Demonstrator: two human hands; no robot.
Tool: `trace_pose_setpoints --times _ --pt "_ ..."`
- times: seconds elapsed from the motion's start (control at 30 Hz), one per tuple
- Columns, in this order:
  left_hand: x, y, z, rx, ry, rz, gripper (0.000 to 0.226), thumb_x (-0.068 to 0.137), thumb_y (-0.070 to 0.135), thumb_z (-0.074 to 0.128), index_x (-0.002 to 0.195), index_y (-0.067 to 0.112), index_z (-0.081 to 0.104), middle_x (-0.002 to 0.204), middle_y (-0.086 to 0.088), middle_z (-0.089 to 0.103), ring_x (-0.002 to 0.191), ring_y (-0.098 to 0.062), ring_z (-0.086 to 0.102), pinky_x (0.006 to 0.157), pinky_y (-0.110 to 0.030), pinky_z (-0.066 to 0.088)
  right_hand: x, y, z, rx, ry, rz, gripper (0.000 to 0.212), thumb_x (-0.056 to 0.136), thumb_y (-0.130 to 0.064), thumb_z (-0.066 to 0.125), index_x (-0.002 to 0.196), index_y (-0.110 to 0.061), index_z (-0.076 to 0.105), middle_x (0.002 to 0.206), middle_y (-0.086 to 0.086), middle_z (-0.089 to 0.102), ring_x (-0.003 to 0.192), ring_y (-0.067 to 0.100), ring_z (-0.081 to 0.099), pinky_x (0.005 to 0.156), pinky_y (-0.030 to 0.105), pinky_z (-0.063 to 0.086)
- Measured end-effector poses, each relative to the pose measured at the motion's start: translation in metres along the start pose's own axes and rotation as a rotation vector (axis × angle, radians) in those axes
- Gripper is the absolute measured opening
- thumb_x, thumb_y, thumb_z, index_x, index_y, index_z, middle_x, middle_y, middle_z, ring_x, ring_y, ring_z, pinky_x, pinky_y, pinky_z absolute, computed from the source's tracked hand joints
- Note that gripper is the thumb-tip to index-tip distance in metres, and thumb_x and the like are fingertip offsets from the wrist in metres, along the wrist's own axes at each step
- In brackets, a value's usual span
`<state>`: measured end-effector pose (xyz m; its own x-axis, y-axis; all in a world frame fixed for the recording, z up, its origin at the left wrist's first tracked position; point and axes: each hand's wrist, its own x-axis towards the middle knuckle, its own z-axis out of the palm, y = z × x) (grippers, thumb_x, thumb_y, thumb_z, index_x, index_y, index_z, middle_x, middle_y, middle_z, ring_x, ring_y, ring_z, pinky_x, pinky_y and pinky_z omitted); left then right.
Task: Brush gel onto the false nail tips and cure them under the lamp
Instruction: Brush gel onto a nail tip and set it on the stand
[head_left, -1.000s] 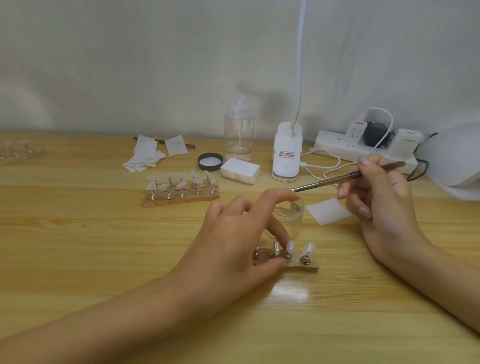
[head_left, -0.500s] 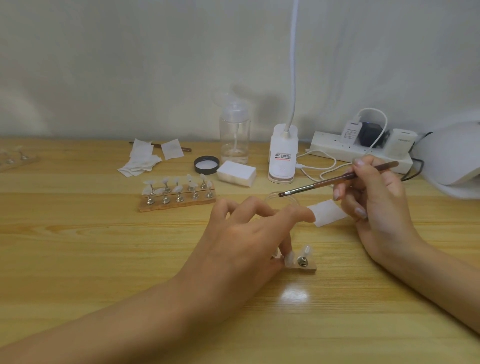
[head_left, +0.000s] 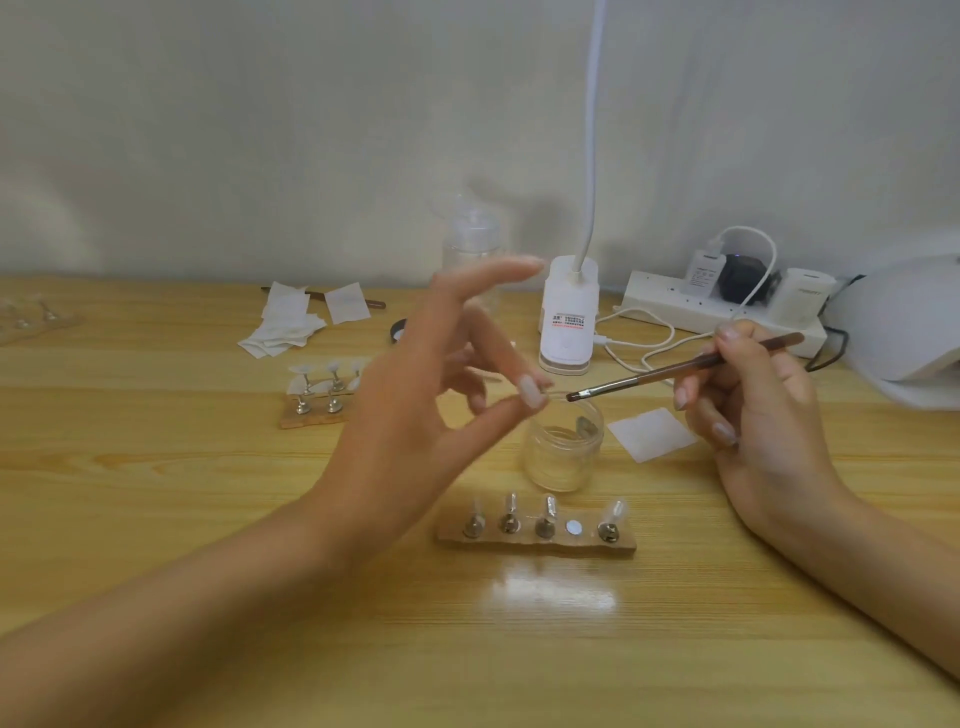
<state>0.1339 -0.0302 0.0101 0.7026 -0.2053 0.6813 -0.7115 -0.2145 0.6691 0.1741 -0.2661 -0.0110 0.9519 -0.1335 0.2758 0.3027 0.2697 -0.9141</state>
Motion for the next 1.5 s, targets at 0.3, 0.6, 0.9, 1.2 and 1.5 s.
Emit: trace_pose_setpoints --times 0.3,0.6,0.9,1.2,1.5 --pt "0.0 -0.033 -0.001 -0.069 0.014 -0.205 0.058 0.084 0.017 0.08 0.131 0.035 0.052 0.087 0.007 0.07 0.079 -0.014 0.071 0.058 -0.028 0.048 0.0 0.0 0.001 -0.012 -0.012 0.016 0.028 0.103 -0.02 0.045 0.076 -0.02 0.051 0.056 0.006 0.06 0.035 0.008 0.028 0.04 0.016 0.028" --pt "-0.003 -0.034 0.0 -0.113 -0.056 -0.231 0.06 0.082 0.025 0.077 0.135 0.032 0.05 0.091 0.005 0.07 0.089 -0.017 0.073 0.053 -0.022 0.05 -0.002 -0.002 0.005 -0.03 -0.052 0.052 0.023 0.099 -0.026 0.048 0.078 -0.017 0.049 0.057 0.005 0.06 0.037 0.008 0.031 0.042 0.016 0.032" --pt "-0.004 -0.036 -0.001 -0.055 -0.041 -0.243 0.06 0.087 0.01 0.077 0.135 0.033 0.049 0.088 0.01 0.07 0.094 -0.01 0.071 0.055 -0.018 0.049 -0.002 -0.003 0.005 -0.02 -0.087 0.033 0.022 0.099 -0.023 0.048 0.078 -0.017 0.044 0.059 0.003 0.062 0.037 0.008 0.032 0.042 0.016 0.033" --pt "-0.004 -0.037 -0.001 -0.072 -0.092 -0.267 0.067 0.083 0.01 0.08 0.137 0.03 0.048 0.087 0.007 0.072 0.093 -0.016 0.073 0.058 -0.022 0.05 -0.003 -0.003 0.007 -0.039 -0.173 0.02 0.018 0.09 -0.032 0.054 0.077 -0.023 0.048 0.064 0.006 0.067 0.037 0.009 0.033 0.042 0.015 0.033" --pt "-0.004 -0.036 0.0 -0.044 -0.086 -0.255 0.061 0.085 0.008 0.079 0.135 0.029 0.05 0.084 0.008 0.072 0.091 -0.013 0.071 0.062 -0.018 0.048 -0.004 -0.003 0.01 -0.081 -0.169 0.047 0.022 0.089 -0.035 0.059 0.068 -0.031 0.056 0.067 0.009 0.069 0.037 0.009 0.035 0.043 0.025 0.02"
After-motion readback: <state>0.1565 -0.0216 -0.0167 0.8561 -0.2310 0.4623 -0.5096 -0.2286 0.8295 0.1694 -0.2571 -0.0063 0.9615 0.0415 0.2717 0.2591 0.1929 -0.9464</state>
